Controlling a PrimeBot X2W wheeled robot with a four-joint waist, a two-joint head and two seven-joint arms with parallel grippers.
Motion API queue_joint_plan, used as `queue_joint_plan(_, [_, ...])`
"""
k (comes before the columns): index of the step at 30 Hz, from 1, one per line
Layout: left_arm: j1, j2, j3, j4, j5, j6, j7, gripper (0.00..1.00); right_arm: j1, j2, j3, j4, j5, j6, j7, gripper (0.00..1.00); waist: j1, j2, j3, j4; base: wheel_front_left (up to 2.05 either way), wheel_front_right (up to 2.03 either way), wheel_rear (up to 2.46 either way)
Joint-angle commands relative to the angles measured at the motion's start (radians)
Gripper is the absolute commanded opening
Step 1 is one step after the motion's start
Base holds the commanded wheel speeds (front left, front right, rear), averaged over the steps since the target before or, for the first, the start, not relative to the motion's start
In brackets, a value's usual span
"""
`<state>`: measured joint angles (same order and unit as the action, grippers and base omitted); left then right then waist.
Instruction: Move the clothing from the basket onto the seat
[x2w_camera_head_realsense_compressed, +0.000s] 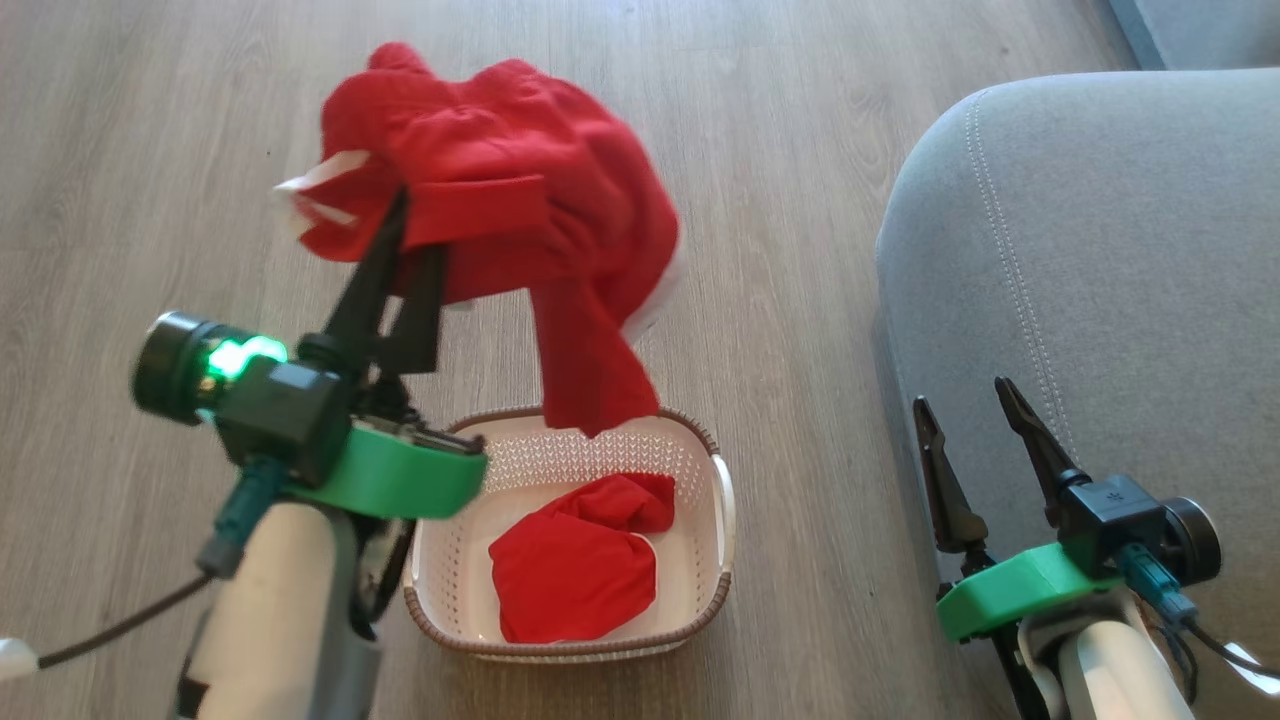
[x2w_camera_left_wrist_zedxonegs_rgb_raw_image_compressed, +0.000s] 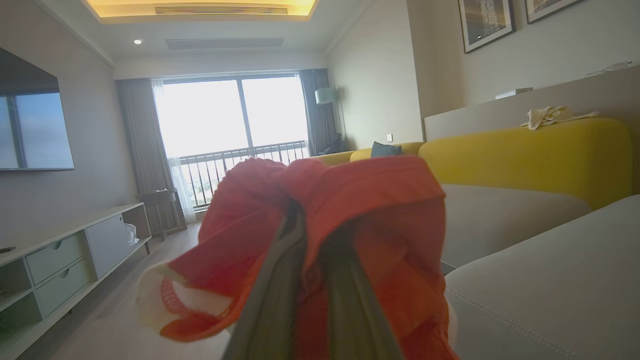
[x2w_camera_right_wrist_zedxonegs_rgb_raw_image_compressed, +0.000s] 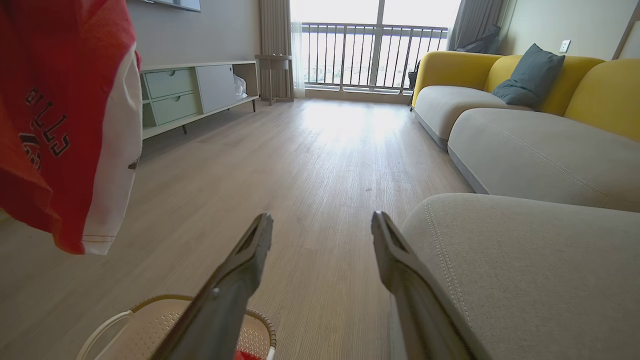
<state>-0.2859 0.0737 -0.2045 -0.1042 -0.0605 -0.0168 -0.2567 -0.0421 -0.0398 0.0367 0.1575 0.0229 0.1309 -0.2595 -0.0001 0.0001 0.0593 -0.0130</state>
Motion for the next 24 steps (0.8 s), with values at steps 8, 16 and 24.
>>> queue_joint_plan(8, [-0.013,-0.018,-0.097,-0.083,0.0,-0.059,-0.005,0.0,-0.01,-0.01,0.015,-0.052,-0.008,0.0,-0.002,1.0,0.0001,-0.0001,0.003,0.008,0.0,0.0,0.0])
queue_joint_plan(16, [0.008,-0.023,-0.119,-0.085,-0.016,-0.051,-0.005,0.0,-0.011,-0.01,0.019,-0.055,-0.007,0.0,-0.002,1.0,0.0001,-0.0001,0.007,0.008,0.0,0.0,0.0])
queue_joint_plan(24, [0.008,-0.023,-0.125,-0.088,-0.019,-0.042,-0.005,0.0,-0.015,-0.01,0.022,-0.058,-0.011,0.0,-0.002,1.0,0.0001,-0.0001,0.001,0.0,0.0,0.0,0.0])
